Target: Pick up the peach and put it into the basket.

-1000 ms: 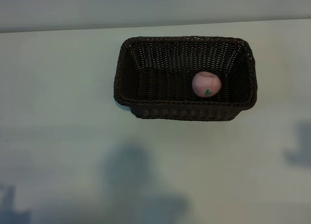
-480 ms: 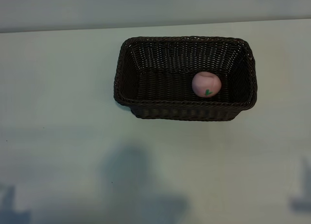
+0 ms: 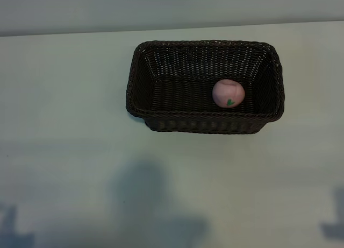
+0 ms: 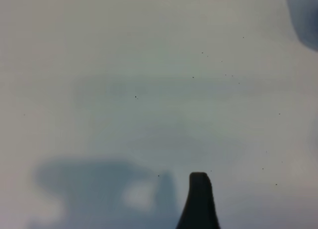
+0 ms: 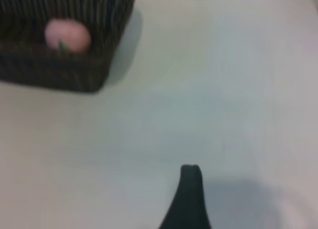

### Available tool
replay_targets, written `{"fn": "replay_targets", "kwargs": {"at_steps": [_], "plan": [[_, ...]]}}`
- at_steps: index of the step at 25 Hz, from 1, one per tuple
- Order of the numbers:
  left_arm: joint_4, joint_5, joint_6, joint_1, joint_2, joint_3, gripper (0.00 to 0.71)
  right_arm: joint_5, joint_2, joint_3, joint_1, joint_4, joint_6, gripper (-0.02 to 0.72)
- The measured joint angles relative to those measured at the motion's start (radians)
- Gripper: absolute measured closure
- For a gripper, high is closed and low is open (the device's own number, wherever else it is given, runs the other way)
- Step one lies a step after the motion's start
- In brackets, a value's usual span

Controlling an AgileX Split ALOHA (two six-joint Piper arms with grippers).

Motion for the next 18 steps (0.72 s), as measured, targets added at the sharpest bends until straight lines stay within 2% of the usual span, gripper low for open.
{"fn": "replay_targets", "kwargs": {"at_steps": [8,18], "plan": [[0.0,0.0,0.002,0.0,0.0,0.0,0.131,-0.019,0.0,0.016,0.0,-0.007,0.002,0.113],[0.0,0.0,0.002,0.0,0.0,0.0,0.131,-0.019,0.0,0.016,0.0,-0.007,0.002,0.18]]}}
